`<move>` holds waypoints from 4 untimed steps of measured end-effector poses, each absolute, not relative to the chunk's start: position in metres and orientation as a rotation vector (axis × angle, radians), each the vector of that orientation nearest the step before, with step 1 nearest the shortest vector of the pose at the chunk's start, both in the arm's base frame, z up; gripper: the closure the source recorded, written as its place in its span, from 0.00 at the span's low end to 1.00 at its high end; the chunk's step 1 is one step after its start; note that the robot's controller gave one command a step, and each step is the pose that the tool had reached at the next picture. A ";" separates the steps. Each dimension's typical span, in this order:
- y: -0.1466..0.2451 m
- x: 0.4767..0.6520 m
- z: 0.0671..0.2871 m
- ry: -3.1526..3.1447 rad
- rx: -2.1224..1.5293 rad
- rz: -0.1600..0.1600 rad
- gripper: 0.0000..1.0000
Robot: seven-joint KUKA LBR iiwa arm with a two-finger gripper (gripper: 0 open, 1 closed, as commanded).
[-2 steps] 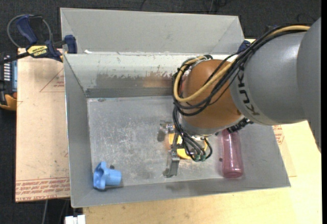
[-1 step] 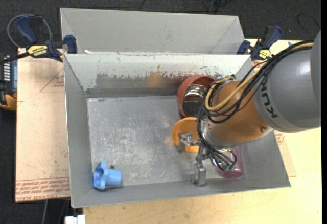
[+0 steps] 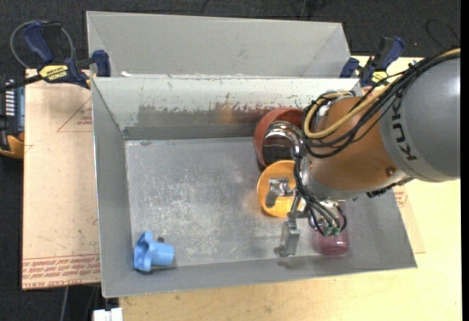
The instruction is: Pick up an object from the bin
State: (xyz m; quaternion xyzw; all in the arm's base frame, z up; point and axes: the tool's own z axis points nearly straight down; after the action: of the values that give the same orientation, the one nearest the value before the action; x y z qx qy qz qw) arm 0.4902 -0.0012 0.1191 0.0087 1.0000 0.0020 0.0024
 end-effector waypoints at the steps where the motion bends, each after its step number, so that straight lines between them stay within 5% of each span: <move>1: 0.002 0.490 0.074 3.112 -0.260 0.005 0.00; 2: -0.002 0.487 0.073 3.101 -0.303 0.008 0.00; 3: 0.041 0.482 0.070 3.089 -0.435 0.009 1.00; 4: 0.041 0.482 0.071 3.089 -0.434 0.009 1.00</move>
Offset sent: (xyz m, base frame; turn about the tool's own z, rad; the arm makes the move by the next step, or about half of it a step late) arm -0.0099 -0.0023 -0.0491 -0.2167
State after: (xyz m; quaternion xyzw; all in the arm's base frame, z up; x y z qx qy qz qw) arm 0.4815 0.0409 0.0708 -0.1390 0.9902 0.0028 0.0111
